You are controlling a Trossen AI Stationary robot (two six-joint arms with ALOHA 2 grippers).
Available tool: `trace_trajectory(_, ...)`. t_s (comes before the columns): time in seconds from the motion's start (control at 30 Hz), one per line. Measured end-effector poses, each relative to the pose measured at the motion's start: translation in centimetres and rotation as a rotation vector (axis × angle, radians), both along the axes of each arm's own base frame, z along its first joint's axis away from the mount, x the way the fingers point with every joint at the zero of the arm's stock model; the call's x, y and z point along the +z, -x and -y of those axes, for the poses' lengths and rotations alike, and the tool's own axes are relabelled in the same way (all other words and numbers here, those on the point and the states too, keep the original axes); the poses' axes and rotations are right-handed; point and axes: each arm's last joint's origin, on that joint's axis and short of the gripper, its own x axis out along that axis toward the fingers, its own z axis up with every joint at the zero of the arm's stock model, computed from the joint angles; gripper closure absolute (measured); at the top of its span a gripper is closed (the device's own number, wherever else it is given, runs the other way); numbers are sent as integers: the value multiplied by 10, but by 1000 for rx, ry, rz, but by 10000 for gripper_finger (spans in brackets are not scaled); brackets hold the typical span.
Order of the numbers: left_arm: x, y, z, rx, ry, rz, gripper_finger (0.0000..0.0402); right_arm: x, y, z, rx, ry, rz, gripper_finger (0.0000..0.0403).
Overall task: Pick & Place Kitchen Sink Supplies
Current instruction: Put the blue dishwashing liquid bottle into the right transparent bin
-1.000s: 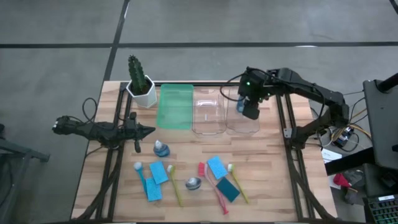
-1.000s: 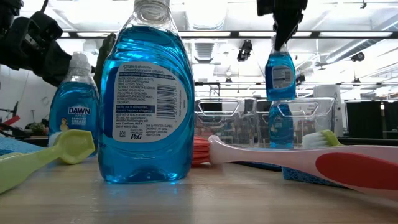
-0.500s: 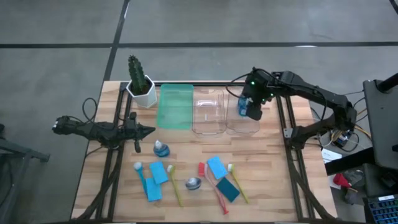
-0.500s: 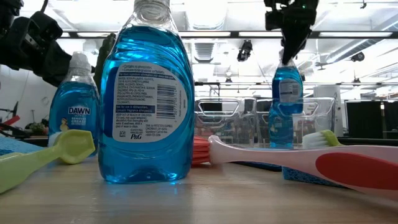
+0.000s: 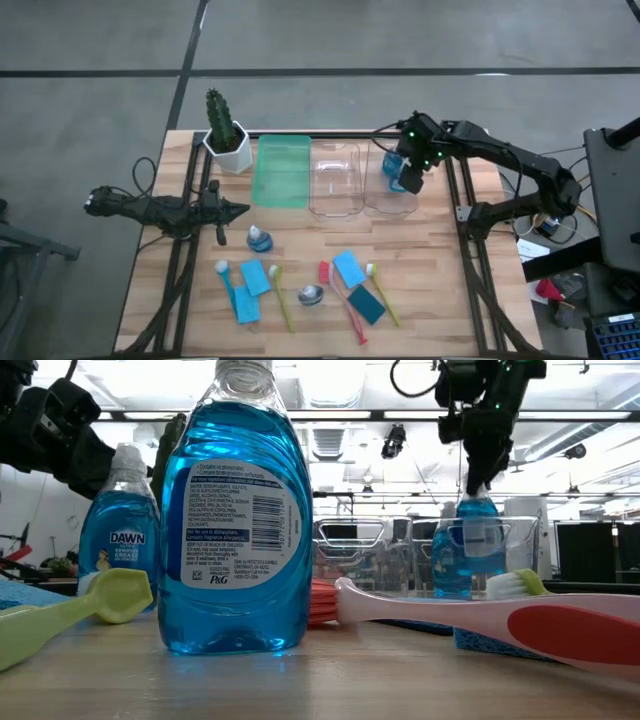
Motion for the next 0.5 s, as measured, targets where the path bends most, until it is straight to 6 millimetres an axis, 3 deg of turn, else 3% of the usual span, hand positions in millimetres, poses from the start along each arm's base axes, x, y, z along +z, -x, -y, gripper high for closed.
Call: trace_trajectory(0.5,0,0,0,0,0,0,396,-22,5,14,-19,-24,35,255)
